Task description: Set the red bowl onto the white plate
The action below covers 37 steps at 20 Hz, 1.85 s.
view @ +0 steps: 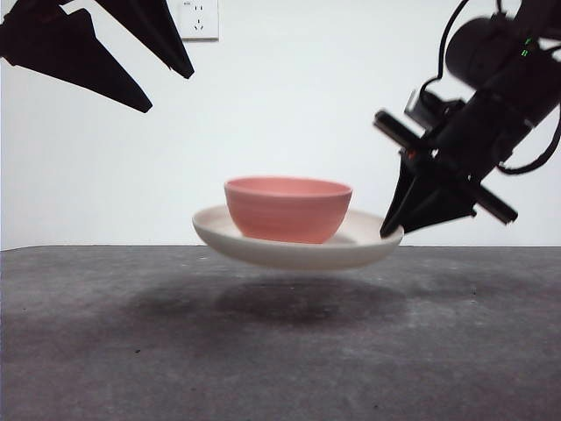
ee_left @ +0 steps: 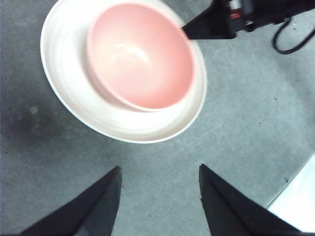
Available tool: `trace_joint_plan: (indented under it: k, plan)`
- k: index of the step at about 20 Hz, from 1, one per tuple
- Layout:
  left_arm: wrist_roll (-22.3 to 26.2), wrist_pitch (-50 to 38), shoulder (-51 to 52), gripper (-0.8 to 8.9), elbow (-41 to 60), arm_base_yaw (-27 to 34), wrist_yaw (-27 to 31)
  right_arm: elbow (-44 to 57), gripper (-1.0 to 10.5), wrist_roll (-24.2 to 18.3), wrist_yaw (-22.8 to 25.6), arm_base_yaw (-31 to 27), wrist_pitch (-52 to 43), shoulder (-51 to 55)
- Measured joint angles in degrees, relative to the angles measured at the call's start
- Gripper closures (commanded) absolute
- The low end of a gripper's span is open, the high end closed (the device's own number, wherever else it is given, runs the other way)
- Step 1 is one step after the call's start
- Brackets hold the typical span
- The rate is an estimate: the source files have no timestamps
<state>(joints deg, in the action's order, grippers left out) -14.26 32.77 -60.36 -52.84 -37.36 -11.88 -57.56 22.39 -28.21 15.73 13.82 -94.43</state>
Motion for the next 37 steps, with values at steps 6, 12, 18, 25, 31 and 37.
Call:
trace_joint_plan:
  k: [6,12,18,25,31,37]
  plan:
    - [0.0,1.3,0.0,5.65,0.0,0.0,0.0,-3.9,9.4,0.6,0.4,3.5,-0.9,-9.4]
    - [0.0,2.2,0.0,5.64,0.0,0.0,0.0,-4.9,9.4,0.6,2.8,4.1,-0.7,-11.1]
    - [0.0,2.2,0.0,5.64,0.0,0.0,0.0,-5.0,9.0,0.1,3.2,4.0,1.1,-11.1]
    - [0.0,2.2,0.0,5.64,0.0,0.0,0.0,-5.0,6.7,0.0,4.3,4.0,2.3,-9.7]
    - [0.0,2.2,0.0,5.64,0.0,0.0,0.0,-5.0,6.7,-5.6,6.8,3.7,12.0,3.9]
    - [0.3,2.9,0.0,5.64,0.0,0.0,0.0,-5.0,6.7,-15.1,7.2,5.9,28.3,22.3]
